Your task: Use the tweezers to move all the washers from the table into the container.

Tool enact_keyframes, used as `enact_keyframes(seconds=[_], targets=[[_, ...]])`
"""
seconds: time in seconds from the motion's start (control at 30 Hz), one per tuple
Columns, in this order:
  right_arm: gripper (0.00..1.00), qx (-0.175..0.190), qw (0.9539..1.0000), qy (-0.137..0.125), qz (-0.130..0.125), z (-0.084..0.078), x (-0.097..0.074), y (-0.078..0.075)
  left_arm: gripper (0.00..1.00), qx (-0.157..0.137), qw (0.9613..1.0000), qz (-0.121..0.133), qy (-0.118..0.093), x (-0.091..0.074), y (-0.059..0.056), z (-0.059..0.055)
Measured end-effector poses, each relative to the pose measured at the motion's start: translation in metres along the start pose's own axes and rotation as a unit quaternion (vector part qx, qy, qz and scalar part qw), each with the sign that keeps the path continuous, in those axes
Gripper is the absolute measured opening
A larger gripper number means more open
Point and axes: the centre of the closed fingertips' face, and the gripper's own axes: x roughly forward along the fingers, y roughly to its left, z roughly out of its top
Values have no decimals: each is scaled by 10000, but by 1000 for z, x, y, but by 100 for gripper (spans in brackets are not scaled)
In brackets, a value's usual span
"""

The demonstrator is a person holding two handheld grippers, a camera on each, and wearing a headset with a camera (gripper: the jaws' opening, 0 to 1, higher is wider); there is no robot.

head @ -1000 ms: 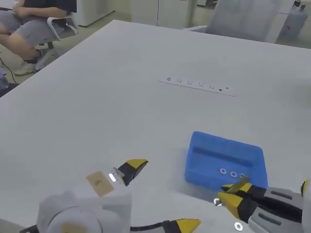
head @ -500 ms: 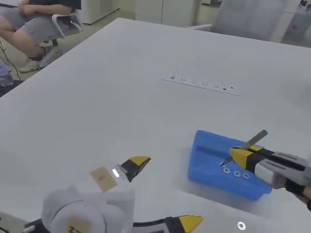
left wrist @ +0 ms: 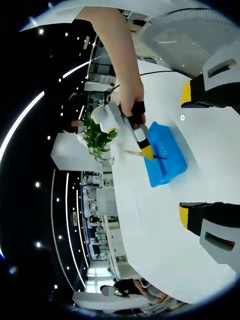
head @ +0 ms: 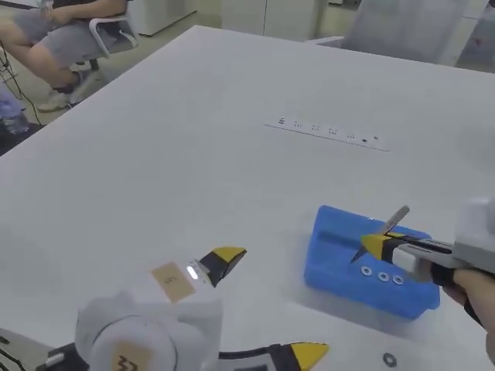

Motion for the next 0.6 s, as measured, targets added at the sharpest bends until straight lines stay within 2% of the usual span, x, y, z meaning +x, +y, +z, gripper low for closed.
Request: enact_keyframes(seconds=[0.1, 0.4, 0.5, 0.6], targets=[[3, -47, 10000, 80, -2, -4, 3, 0, 80, -88, 9998, -99, -150, 0, -4, 6], [4, -375, 9991, 195, 10, -8, 3, 5, 78, -43, 9999, -61, -67, 0, -4, 3], [4, -429, 9990, 110, 22, -4, -3, 8, 78, -42, 10000, -52, -68, 0, -4, 3], [4, -484, 9988, -95, 68, 5, -12, 15, 78, -41, 10000, -49, -56, 0, -4, 3]])
